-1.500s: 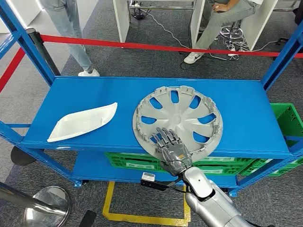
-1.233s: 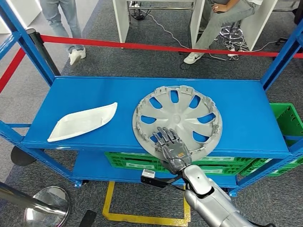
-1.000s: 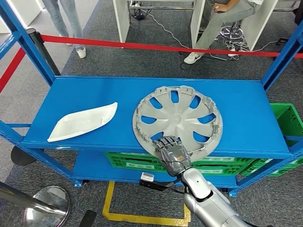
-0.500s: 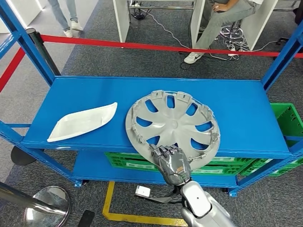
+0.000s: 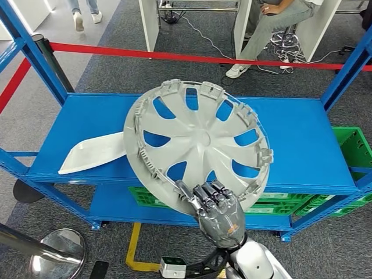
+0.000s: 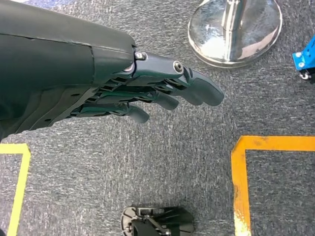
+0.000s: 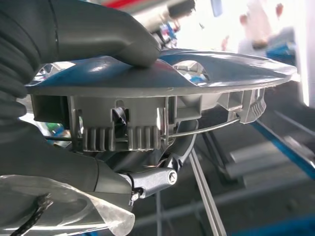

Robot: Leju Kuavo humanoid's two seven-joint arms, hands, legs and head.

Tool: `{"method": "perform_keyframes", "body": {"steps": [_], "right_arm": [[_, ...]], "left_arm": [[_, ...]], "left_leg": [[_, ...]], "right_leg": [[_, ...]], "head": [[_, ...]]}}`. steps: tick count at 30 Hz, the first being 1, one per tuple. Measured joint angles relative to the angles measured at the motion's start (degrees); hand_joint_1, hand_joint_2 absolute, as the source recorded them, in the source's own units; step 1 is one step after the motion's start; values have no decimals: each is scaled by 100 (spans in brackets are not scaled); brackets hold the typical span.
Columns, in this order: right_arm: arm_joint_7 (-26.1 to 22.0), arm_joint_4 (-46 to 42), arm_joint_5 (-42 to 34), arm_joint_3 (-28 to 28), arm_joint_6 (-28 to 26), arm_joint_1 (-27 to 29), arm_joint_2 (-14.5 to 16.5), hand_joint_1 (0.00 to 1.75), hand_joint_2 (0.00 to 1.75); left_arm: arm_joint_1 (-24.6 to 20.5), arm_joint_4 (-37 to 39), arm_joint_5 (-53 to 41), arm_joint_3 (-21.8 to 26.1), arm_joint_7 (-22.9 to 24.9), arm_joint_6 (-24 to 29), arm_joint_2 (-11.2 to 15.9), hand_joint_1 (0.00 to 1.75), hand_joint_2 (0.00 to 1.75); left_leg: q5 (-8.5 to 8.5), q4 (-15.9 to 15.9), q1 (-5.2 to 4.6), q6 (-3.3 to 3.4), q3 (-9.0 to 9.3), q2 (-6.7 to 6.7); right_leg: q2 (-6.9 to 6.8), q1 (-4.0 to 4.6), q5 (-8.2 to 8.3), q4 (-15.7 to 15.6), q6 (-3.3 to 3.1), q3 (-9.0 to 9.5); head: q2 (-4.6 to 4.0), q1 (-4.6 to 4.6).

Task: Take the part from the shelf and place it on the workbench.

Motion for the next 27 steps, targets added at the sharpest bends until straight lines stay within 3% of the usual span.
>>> {"method": "perform_keyframes", "body": {"steps": [9,18,23,27], "right_arm": [[-398,-660,5,-170,0,233,50,175,175],[-212,-936,-347,-60,0,336,81,175,175],[-1313,-964,-1213,-200,0,511,231,175,175],[-1909,-964,-1548,-450,0,616,415,175,175]], "left_arm": [[2,0,-37,0,-191,92,0,0,175],[-13,0,4,2,-357,175,0,0,175],[-36,0,-118,-7,-372,321,0,0,175],[-82,0,-177,-20,-376,403,0,0,175]], "left_leg": [[0,0,0,0,0,0],[-1,9,-6,1,0,0],[-14,35,-13,21,-11,0],[-23,72,-21,62,-30,-1]], "right_leg": [[0,0,0,0,0,0],[1,-4,3,-2,4,0],[-1,-11,6,-2,11,-1],[-1,-19,22,-9,52,0]], "head": [[0,0],[1,-1],[1,-3],[0,-2]]}}
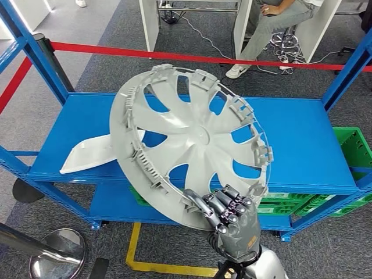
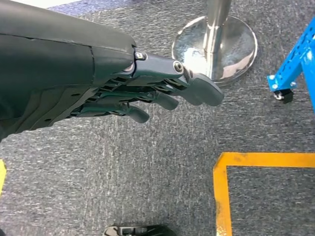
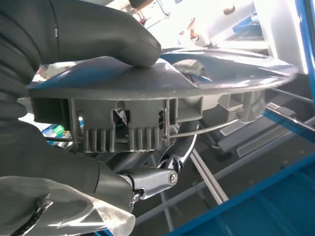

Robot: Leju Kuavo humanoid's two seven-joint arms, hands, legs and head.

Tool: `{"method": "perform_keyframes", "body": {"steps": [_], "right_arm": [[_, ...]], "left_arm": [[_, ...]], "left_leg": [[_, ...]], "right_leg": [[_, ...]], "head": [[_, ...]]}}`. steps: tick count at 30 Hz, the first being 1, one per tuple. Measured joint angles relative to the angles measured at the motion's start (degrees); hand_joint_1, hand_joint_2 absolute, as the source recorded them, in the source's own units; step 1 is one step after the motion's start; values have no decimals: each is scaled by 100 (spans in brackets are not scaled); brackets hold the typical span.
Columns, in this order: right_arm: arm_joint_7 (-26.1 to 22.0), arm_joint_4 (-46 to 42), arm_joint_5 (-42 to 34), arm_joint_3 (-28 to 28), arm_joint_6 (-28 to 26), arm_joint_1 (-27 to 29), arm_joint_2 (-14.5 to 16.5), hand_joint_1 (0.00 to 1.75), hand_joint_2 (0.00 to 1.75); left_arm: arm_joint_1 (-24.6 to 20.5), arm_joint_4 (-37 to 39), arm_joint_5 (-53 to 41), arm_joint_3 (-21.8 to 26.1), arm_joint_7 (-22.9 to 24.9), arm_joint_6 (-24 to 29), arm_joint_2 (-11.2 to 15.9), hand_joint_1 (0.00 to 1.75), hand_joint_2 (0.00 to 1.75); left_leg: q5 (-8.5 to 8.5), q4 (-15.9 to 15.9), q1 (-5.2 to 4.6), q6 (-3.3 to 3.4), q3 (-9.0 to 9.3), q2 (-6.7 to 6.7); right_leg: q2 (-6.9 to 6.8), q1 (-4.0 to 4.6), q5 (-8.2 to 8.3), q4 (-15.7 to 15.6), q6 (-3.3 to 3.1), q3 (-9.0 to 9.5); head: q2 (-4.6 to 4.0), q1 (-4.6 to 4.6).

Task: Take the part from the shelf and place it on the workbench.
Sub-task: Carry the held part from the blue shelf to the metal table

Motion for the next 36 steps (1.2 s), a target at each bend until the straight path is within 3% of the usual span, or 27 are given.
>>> {"method": "perform_keyframes", "body": {"steps": [2,4,7,8,9,10,13,15,18,19,21,23,24,25,26,28,30,32,34,36], "right_arm": [[-214,-10,-75,-128,0,55,91,175,175],[-402,-16,-125,-242,0,102,173,175,175],[-625,-16,-180,-386,0,169,275,175,175],[-676,-16,-187,-422,0,193,300,175,175],[-717,-16,-189,-455,0,217,322,175,175],[-745,-16,-190,-484,0,237,342,175,175],[-794,-20,-190,-542,0,263,392,175,175],[-821,-37,-189,-576,0,278,421,175,175],[-857,-52,-184,-621,0,315,459,175,175],[-873,-57,-180,-636,0,328,473,175,175],[-926,-79,-175,-674,0,357,512,175,175],[-1014,-106,-191,-727,0,403,563,175,175],[-1059,-118,-203,-757,1,424,589,175,175],[-1100,-131,-215,-788,1,443,613,175,175],[-1132,-145,-224,-815,1,460,635,175,175],[-1187,-183,-233,-867,0,497,676,175,175],[-1230,-213,-239,-909,1,525,705,175,175],[-1250,-227,-243,-937,1,548,723,175,175],[-1264,-241,-246,-967,1,585,735,175,175],[-1274,-266,-248,-1007,1,626,739,175,175]], "left_arm": [[-19,0,-13,-2,-7,16,-7,0,175],[-48,0,-36,-4,-14,39,-21,0,175],[-60,0,-54,-6,-19,74,-33,0,175],[-55,0,-55,-6,-18,78,-35,0,175],[-52,0,-55,-6,-17,78,-38,0,175],[-52,0,-56,-6,-17,78,-42,0,175],[-62,0,-57,-7,-17,77,-53,0,175],[-66,0,-60,-9,-14,77,-52,0,175],[-58,1,-70,-11,-5,76,-47,0,175],[-57,1,-78,-14,2,75,-46,0,175],[-55,2,-95,-31,25,73,-52,0,175],[-41,2,-99,-50,63,74,-61,0,175],[-31,2,-96,-57,81,76,-62,0,175],[-22,3,-93,-64,95,78,-60,0,175],[-18,3,-91,-73,102,79,-56,0,175],[-31,4,-94,-89,114,82,-41,0,175],[-53,4,-101,-102,122,85,-28,0,175],[-57,4,-105,-120,127,86,-25,0,175],[-59,4,-131,-141,132,85,-36,0,175],[-74,4,-178,-161,141,86,-49,0,175]], "left_leg": [[46,-43,11,47,8,6],[123,-140,43,105,28,21],[167,-180,56,140,11,35],[170,-175,54,137,3,37],[171,-170,54,133,-1,39],[172,-163,56,127,-3,38],[160,-116,62,62,-24,25],[176,-66,51,-17,-72,10],[173,-10,61,-116,-145,0],[65,82,69,-148,-190,9],[-352,576,85,-205,-374,32],[-737,1257,99,-229,-578,41],[-789,1431,101,-224,-594,41],[-731,1403,98,-208,-511,41],[-589,1174,91,-183,-334,41],[-320,379,57,-99,182,46],[-246,-151,14,-40,482,50],[-207,-249,-12,-6,477,52],[-83,-319,4,41,437,73],[52,-357,27,84,332,92]], "right_leg": [[5,-4,8,-8,45,-10],[2,11,-148,166,74,-106],[-6,15,-665,1169,101,-545],[-7,11,-744,1460,111,-671],[-8,9,-714,1567,119,-714],[-9,4,-582,1461,124,-656],[9,-16,-86,391,124,-103],[35,-5,-40,58,85,74],[25,4,4,37,-27,28],[10,-2,30,30,-78,-1],[-33,-3,85,17,-168,-78],[-70,24,149,20,-210,-174],[-81,40,186,22,-219,-225],[-87,55,223,24,-222,-274],[-89,67,259,25,-220,-317],[-95,84,331,26,-199,-382],[-106,82,412,20,-147,-422],[-112,69,499,-5,-74,-437],[-96,66,433,30,-13,-488],[-73,59,-13,456,27,-659]], "head": [[0,-1],[0,11],[1,28],[1,27],[1,27],[1,29],[0,31],[0,30],[0,23],[0,12],[1,-15],[1,-26],[0,-28],[1,-27],[1,-27],[1,-26],[1,-25],[1,-26],[1,-21],[1,-7]]}}
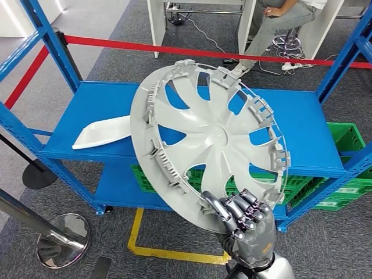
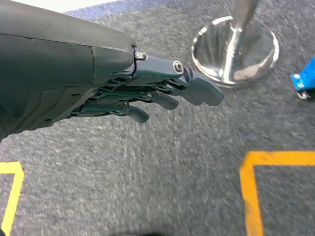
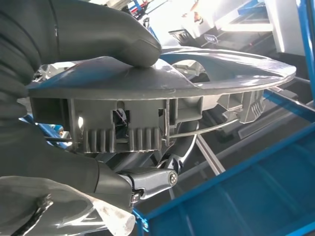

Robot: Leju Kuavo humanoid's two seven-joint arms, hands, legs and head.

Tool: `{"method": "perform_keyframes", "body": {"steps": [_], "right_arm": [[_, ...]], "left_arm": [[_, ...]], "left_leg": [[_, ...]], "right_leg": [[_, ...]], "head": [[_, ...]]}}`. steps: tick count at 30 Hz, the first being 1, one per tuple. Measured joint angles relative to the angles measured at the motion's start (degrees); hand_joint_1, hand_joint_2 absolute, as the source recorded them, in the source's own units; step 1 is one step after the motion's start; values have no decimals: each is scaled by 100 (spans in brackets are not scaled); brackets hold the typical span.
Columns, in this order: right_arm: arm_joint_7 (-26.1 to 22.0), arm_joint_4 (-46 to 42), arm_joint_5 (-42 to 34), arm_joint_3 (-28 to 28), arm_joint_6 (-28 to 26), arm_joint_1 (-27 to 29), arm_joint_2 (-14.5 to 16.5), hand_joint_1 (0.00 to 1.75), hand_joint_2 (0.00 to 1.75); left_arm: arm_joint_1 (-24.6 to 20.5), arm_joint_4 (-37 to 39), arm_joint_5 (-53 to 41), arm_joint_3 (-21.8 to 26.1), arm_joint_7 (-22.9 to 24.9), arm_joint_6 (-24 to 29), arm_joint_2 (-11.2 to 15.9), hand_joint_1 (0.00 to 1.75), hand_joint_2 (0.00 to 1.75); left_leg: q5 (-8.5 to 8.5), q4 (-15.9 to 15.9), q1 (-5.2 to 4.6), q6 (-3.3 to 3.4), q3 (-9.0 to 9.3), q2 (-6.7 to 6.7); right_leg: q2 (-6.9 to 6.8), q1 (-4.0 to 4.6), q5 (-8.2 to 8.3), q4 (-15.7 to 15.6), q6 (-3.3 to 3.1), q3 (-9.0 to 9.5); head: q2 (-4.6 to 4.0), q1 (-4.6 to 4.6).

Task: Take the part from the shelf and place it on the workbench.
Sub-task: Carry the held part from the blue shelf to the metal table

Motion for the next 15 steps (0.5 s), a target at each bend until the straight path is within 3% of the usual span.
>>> {"method": "perform_keyframes", "body": {"steps": [2,3,4,5,7,9,11,13,15], "right_arm": [[5,-28,-10,-38,-1,57,1,175,175],[19,-40,-16,-55,-1,97,1,175,175],[38,-53,-22,-73,-1,143,1,175,175],[57,-67,-26,-94,-1,186,1,175,175],[81,-105,-26,-136,-1,241,1,175,175],[98,-154,-13,-163,-1,286,0,175,175],[135,-214,14,-186,-1,355,-2,175,175],[187,-278,46,-215,-1,422,-4,175,175],[245,-343,92,-234,-1,476,-10,175,175]], "left_arm": [[-7,0,-65,-31,40,9,-12,0,175],[-7,0,-107,-57,69,13,-22,0,175],[-8,0,-147,-90,101,17,-33,0,175],[-9,0,-183,-123,126,17,-47,0,175],[-14,0,-222,-174,153,17,-69,0,175],[-25,0,-245,-217,170,23,-78,0,175],[-34,0,-279,-266,203,34,-80,0,175],[-36,0,-321,-307,246,42,-82,0,175],[-48,0,-357,-356,285,45,-82,0,175]], "left_leg": [[109,17,-3,18,-160,3],[160,25,-5,14,-233,6],[207,35,-6,5,-303,8],[249,49,-4,-7,-370,9],[314,105,-3,-47,-494,7],[365,184,-15,-99,-590,4],[423,223,-18,-152,-632,0],[388,272,0,-205,-670,-2],[-19,619,22,-266,-795,0]], "right_leg": [[7,-9,-509,763,34,-196],[7,-12,-604,1044,47,-230],[6,-17,-575,1155,58,-182],[6,-25,-442,1044,65,-30],[8,-47,-186,290,79,526],[30,-48,-190,-438,61,1009],[43,-26,-243,-633,3,1095],[18,-27,-178,-634,-103,1004],[-6,-36,-72,-646,-213,911]], "head": [[0,7],[0,6],[-1,6],[-1,6],[-1,7],[0,6],[0,5],[-1,6],[-1,-15]]}}
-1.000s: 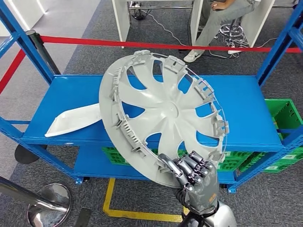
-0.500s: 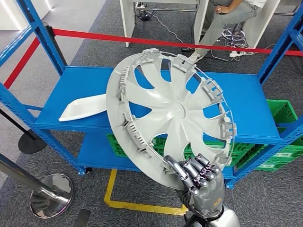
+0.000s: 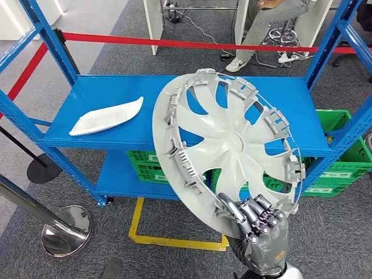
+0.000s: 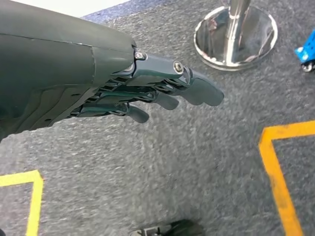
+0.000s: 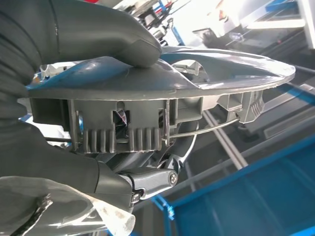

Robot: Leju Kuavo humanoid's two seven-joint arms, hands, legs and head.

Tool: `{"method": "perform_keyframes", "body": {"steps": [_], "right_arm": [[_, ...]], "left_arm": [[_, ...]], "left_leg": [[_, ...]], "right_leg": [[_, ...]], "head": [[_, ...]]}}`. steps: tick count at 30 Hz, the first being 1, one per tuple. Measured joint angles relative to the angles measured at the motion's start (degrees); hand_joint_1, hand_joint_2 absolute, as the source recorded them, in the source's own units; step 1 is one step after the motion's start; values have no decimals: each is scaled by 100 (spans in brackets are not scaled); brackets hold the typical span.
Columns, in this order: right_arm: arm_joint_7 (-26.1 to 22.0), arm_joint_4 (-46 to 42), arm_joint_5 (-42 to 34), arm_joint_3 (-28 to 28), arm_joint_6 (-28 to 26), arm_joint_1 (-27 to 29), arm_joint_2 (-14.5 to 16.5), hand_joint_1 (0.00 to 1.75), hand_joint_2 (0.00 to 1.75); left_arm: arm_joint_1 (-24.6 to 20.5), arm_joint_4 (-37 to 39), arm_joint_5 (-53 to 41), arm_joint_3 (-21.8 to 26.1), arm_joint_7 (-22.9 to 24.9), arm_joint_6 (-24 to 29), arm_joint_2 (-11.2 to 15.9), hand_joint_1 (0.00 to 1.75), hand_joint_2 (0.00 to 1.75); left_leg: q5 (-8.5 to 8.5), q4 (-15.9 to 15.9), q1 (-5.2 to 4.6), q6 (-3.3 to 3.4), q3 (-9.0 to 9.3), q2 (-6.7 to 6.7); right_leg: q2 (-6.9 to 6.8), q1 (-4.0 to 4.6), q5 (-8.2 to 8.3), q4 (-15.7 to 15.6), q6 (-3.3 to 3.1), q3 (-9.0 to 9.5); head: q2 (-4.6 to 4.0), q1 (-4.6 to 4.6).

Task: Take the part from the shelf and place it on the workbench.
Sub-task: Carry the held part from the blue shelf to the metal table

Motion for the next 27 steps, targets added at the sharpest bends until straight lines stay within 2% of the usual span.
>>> {"method": "perform_keyframes", "body": {"steps": [2,3,4,5,6,7,8,9,10,11,13,14,15,17,18,19,20,21,22,23,24,25,26,27], "right_arm": [[59,-58,51,-14,0,52,-7,175,175],[84,-77,69,-22,0,75,-9,175,175],[105,-93,82,-28,0,97,-10,175,175],[130,-108,93,-32,0,117,-13,175,175],[157,-125,105,-35,0,138,-15,175,175],[189,-150,123,-37,0,158,-19,175,175],[223,-180,145,-39,0,179,-23,175,175],[255,-210,169,-42,0,197,-29,175,175],[285,-239,192,-43,0,211,-35,175,175],[314,-264,209,-44,0,222,-41,175,175],[377,-319,226,-45,0,242,-56,175,175],[413,-351,233,-45,0,251,-68,175,175],[446,-380,240,-46,0,258,-82,175,175],[505,-429,255,-47,0,264,-118,175,175],[537,-450,265,-46,0,270,-135,175,175],[591,-476,286,-44,0,284,-154,175,175],[661,-506,319,-40,0,305,-174,175,175],[738,-538,355,-33,0,327,-196,175,175],[818,-574,392,-24,0,347,-220,175,175],[886,-608,426,-13,0,357,-244,175,175],[944,-642,456,1,0,365,-267,175,175],[994,-669,483,15,0,371,-285,175,175],[1039,-692,505,29,0,379,-302,175,175],[1074,-711,521,41,0,392,-315,175,175]], "left_arm": [[-21,0,-31,-49,30,1,-5,0,175],[-31,0,-42,-64,41,1,-9,0,175],[-39,0,-48,-75,50,1,-12,0,175],[-47,0,-50,-82,55,1,-14,0,175],[-57,0,-52,-90,58,1,-15,0,175],[-71,0,-57,-98,61,1,-14,0,175],[-90,0,-64,-106,64,0,-10,0,175],[-111,0,-74,-119,67,-1,-8,0,175],[-131,0,-86,-134,71,-2,-5,0,175],[-145,0,-96,-153,76,-4,-5,0,175],[-154,0,-113,-187,88,-9,-20,0,175],[-160,0,-119,-199,93,-11,-30,0,175],[-172,0,-125,-208,96,-12,-39,0,175],[-198,0,-135,-219,96,-13,-44,0,175],[-203,0,-141,-224,96,-13,-43,0,175],[-205,0,-151,-229,99,-13,-43,0,175],[-204,0,-159,-235,104,-13,-44,0,175],[-204,0,-167,-239,110,-16,-45,0,175],[-204,0,-172,-242,117,-20,-45,0,175],[-203,0,-173,-244,121,-25,-42,0,175],[-204,0,-174,-246,123,-28,-37,0,175],[-204,0,-175,-248,125,-30,-33,0,175],[-203,0,-178,-250,125,-30,-29,0,175],[-200,0,-180,-254,126,-31,-29,0,175]], "left_leg": [[-576,717,20,-44,-178,2],[-733,1039,27,-50,-224,3],[-761,1220,30,-46,-199,3],[-666,1182,29,-30,-74,3],[-501,928,22,-2,150,3],[-352,531,10,38,437,2],[-273,90,-6,82,725,2],[-253,-268,-23,118,940,2],[-272,-491,-41,146,1054,1],[-284,-590,-57,163,1081,1],[-190,-641,-61,198,1021,12],[-120,-665,-53,230,973,21],[-46,-686,-43,263,915,30],[88,-678,-41,309,749,39],[149,-659,-44,313,655,41],[211,-638,-47,310,555,43],[267,-613,-47,301,455,45],[316,-582,-47,288,360,46],[360,-544,-46,269,268,45],[398,-503,-51,245,185,41],[432,-456,-59,218,114,37],[473,-419,-66,190,62,34],[521,-399,-70,164,25,32],[574,-390,-64,138,-2,31]], "right_leg": [[-11,17,120,13,-41,-124],[-16,28,175,24,-45,-195],[-19,40,226,40,-47,-276],[-21,50,269,60,-45,-352],[-21,60,307,82,-40,-421],[-22,66,342,100,-32,-474],[-23,76,379,114,-13,-513],[-29,81,420,118,13,-543],[-36,78,467,116,45,-567],[-43,74,519,109,81,-589],[-39,58,560,111,145,-637],[-23,57,451,190,173,-695],[-5,56,257,351,198,-771],[18,49,-305,1024,240,-983],[19,45,-500,1413,259,-1064],[18,40,-582,1721,277,-1102],[18,30,-525,1847,292,-1054],[17,15,-368,1742,305,-900],[17,-6,-192,1433,319,-643],[21,-27,-110,1001,334,-330],[34,-34,-110,555,329,-25],[45,-33,-162,222,312,188],[55,-18,-226,32,281,295],[60,3,-227,-34,235,314]], "head": [[1,-20],[0,-21],[0,-20],[0,-20],[0,-20],[0,-20],[0,-17],[0,-16],[0,-15],[1,-14],[1,-14],[1,-9],[1,-3],[0,6],[0,7],[-1,7],[-1,7],[-1,7],[0,7],[1,8],[1,4],[1,2],[0,1],[-1,-1]]}}
